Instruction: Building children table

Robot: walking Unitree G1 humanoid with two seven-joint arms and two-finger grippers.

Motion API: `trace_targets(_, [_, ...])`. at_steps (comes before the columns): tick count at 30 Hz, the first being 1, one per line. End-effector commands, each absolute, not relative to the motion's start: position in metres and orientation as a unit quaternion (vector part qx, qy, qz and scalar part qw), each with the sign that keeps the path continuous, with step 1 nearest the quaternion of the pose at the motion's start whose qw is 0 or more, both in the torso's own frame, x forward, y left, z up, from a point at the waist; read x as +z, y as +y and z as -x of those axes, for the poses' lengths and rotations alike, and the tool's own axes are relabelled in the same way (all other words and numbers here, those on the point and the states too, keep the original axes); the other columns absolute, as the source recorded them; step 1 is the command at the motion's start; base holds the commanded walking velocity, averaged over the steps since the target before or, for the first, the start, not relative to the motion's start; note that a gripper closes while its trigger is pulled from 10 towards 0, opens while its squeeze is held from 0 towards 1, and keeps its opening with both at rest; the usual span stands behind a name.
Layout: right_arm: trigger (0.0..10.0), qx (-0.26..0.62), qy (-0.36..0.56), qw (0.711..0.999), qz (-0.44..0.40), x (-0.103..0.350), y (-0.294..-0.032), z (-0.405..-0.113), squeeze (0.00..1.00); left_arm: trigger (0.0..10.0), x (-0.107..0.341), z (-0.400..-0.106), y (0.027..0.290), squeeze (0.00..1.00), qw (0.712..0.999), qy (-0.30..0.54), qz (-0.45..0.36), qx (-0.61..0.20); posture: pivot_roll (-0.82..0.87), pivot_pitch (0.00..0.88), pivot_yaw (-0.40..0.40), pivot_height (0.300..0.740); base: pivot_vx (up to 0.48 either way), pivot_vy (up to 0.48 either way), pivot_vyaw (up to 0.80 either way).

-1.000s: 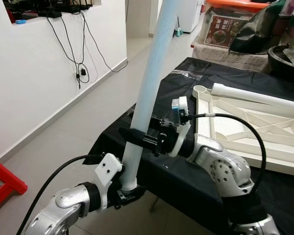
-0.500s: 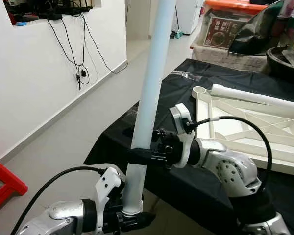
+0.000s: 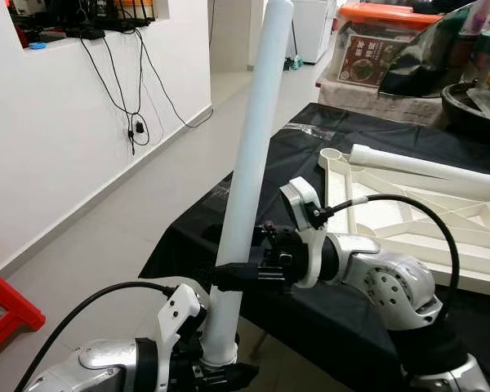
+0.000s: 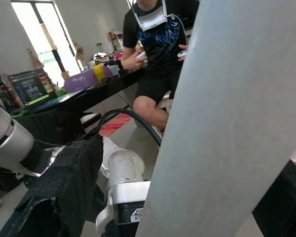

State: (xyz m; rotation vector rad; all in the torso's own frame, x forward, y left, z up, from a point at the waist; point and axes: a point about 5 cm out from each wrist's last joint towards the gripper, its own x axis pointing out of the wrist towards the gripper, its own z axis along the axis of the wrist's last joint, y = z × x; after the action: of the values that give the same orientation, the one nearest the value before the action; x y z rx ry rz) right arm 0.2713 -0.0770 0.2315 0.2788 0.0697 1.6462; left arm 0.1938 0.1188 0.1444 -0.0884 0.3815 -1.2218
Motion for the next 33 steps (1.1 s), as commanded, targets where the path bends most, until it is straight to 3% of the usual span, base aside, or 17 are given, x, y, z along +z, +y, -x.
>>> trace_targets(1, [10.0, 0.74, 0.041, 0.659, -0.127, 0.229, -0.074, -0.266, 0.0, 10.0, 0.147, -0.189, 0.117, 0.0, 0.791, 0.18, 0.036, -0.584, 0.21, 0.046, -0.042, 0.74, 0.0, 0.0, 0.0])
trace_targets(19, [10.0, 0.749, 0.054, 0.647, -0.136, 0.227, -0.065, -0.261, 0.0, 10.0, 0.139, -0.187, 0.118, 0.0, 0.776, 0.201, 0.036, -0.597, 0.21, 0.053, -0.037, 0.74, 0.0, 0.0, 0.0])
trace_targets(20, [7.1, 0.75, 0.055, 0.645, -0.137, 0.228, -0.065, -0.261, 0.0, 10.0, 0.139, -0.187, 0.118, 0.0, 0.776, 0.201, 0.037, -0.597, 0.21, 0.059, -0.038, 0.74, 0.0, 0.0, 0.0])
trace_targets(21, [7.1, 0.75, 0.055, 0.645, -0.137, 0.228, -0.065, -0.261, 0.0, 10.0, 0.139, -0.187, 0.118, 0.0, 0.776, 0.201, 0.037, -0.597, 0.21, 0.059, -0.038, 0.74, 0.0, 0.0, 0.0])
trace_targets(22, [5.0, 0.751, 0.055, 0.643, -0.137, 0.228, -0.064, -0.26, 0.0, 10.0, 0.139, -0.187, 0.119, 0.0, 0.776, 0.203, 0.037, -0.596, 0.21, 0.059, -0.038, 0.74, 0.0, 0.0, 0.0])
trace_targets(24, [4.6, 0.752, 0.056, 0.642, -0.137, 0.228, -0.064, -0.26, 0.0, 10.0, 0.139, -0.187, 0.119, 0.0, 0.776, 0.204, 0.037, -0.596, 0.21, 0.059, -0.038, 0.74, 0.0, 0.0, 0.0])
trace_targets(25, [0.0, 0.753, 0.056, 0.641, -0.137, 0.228, -0.064, -0.259, 0.0, 10.0, 0.138, -0.187, 0.12, 0.0, 0.775, 0.206, 0.038, -0.596, 0.21, 0.059, -0.038, 0.74, 0.0, 0.0, 0.0])
trace_targets(33, [0.0, 0.757, 0.061, 0.637, -0.136, 0.226, -0.065, -0.257, 0.0, 10.0, 0.136, -0.187, 0.123, 0.0, 0.776, 0.212, 0.045, -0.593, 0.2, 0.061, -0.037, 0.74, 0.0, 0.0, 0.0])
